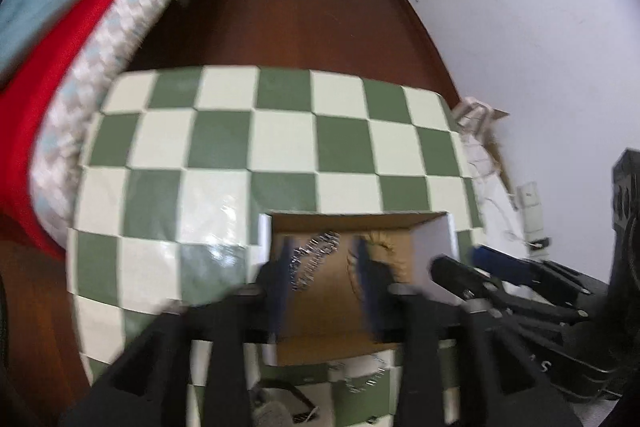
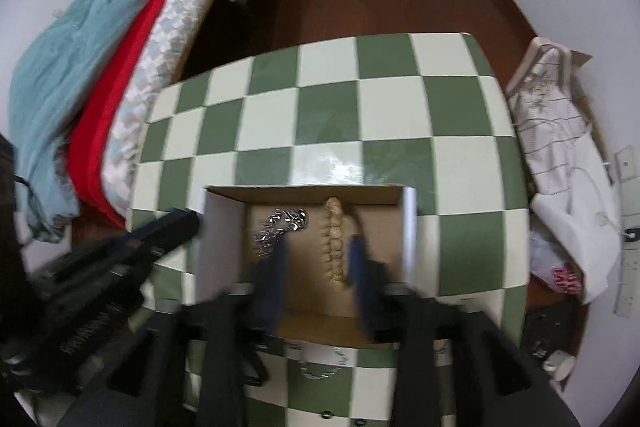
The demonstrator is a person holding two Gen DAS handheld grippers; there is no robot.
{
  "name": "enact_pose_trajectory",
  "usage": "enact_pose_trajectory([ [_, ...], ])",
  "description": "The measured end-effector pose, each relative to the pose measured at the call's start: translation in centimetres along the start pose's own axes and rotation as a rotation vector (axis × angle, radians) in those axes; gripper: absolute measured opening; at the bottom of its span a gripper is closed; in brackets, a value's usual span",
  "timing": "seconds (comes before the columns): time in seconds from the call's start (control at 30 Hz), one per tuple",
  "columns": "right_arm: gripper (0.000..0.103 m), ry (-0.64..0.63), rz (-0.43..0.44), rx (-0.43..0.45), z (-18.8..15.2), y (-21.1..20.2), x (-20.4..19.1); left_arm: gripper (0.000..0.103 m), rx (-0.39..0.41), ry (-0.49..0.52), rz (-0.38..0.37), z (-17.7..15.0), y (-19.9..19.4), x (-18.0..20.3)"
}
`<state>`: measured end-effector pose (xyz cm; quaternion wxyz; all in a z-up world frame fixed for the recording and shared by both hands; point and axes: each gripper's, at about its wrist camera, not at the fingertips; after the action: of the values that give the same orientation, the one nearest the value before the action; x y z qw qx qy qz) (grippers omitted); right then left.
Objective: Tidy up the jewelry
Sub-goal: 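Carry both bracelets into the white box and open both grippers, then lift both grippers away from the box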
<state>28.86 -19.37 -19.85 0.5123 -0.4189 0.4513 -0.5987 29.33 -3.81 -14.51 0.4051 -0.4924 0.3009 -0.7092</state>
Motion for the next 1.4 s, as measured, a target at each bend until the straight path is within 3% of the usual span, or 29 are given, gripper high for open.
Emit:
enact_pose_trajectory([
  [0.03,0.061,-0.003,-0.025,0.001,-0.3,0.0,0.1,0.088,0.015,0.007,0.033,0.0,-0.3,-0.1],
  [0.17,0.093,-0.023,-0.136,0.009,-1.8,0.2,0.5,0.093,0.075,0.063,0.160,-1.2,-1.4,-0.3],
  [0.2,0.099,-0.027,-0.159,0.010,-2.3,0.3,0.6,0.103,0.078,0.075,0.185,-1.7,-1.5,-0.3],
  [0.33,0.101,-0.045,-0.213,0.027,-4.3,0.6,0.4,0.103,0.080,0.089,0.264,-3.4,-1.5,-0.9],
  [0.47,0.103,-0.047,-0.240,0.052,-5.9,0.1,0.1,0.103,0.101,0.090,0.289,-4.8,-2.2,-1.0],
  [0.73,0.103,-0.027,-0.238,0.117,-8.1,-3.2,0.2,0.103,0.153,0.096,0.287,-6.9,-5.4,0.2],
  [1.4,0.103,0.024,-0.257,0.374,-14.7,-16.1,1.3,0.103,0.309,0.169,0.278,-12.5,-14.7,5.3],
])
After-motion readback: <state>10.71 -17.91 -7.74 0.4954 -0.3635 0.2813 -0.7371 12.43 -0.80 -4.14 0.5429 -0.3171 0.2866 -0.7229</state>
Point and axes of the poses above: each gripper's, at about its wrist camera, not at the fingertips, and y roughly the way its jaws point, x to its right, z to its top, and after that the axes turned 15 degrees about -z, right-handed
